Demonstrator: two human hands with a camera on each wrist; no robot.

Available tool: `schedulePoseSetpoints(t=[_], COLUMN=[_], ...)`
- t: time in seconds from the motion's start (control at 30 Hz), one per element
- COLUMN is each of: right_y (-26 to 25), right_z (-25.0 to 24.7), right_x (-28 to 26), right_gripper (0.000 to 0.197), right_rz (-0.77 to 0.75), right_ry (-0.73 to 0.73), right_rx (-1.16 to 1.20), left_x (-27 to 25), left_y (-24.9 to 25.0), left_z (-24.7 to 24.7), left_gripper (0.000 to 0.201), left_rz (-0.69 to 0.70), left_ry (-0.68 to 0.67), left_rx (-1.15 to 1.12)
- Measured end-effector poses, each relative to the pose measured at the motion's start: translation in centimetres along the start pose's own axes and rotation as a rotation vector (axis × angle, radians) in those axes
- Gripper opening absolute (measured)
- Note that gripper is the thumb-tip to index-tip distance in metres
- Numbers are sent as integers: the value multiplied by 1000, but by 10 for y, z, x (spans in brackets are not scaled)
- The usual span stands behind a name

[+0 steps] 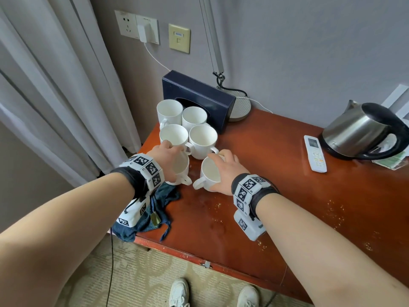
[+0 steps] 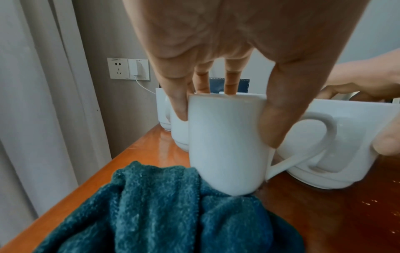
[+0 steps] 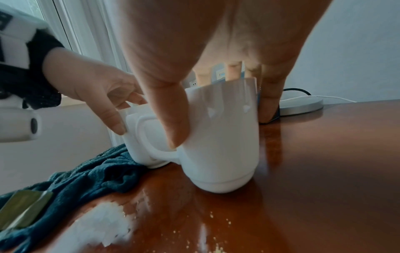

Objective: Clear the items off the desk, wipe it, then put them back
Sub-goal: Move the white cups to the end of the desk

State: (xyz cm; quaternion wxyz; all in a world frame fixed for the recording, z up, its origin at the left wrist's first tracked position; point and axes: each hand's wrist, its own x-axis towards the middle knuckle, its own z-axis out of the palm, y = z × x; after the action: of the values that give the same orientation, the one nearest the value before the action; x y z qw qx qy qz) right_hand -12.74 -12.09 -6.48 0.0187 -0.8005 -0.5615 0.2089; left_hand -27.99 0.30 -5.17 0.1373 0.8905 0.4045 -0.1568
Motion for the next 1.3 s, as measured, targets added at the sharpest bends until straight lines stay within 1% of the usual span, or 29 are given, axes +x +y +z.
schedulePoseSetpoints(t=[0.2,0.43,0.6,0.67,0.77,0.9,1.03,1.17,1.3], right_y=[-1,-7,-8,-5,2,19,47,88,141], right_z=[4,6,5,0,-11,-32,-59,-84,-110], right_x=[5,9,8,6,-1,-16,-39,-67,-95], right_gripper=[82,90,92,93,93,90,87,86,84], right_rz=[-54,-16,-20,-26,-21,36,111,226,365], right_ry=[-20,5,3,-2,8,70,148,222,266], right_rx=[21,56,18,-9,-41,-97,-113,-106,-73], left_x=[1,-1,-6,-10,-17,-21,-21,-14,-4], left_y=[-2,-2,-1,1,10,35,74,123,180], left_z=[4,5,1,-3,-13,-29,-45,-57,-65], left_gripper=[83,85,89,88,84,80,80,84,82], left_rz=[27,11,0,15,73,166,281,372,446], left_ry=[12,24,38,63,109,157,211,208,194], left_rx=[-38,-17,-31,-41,-61,-100,-162,-202,-214])
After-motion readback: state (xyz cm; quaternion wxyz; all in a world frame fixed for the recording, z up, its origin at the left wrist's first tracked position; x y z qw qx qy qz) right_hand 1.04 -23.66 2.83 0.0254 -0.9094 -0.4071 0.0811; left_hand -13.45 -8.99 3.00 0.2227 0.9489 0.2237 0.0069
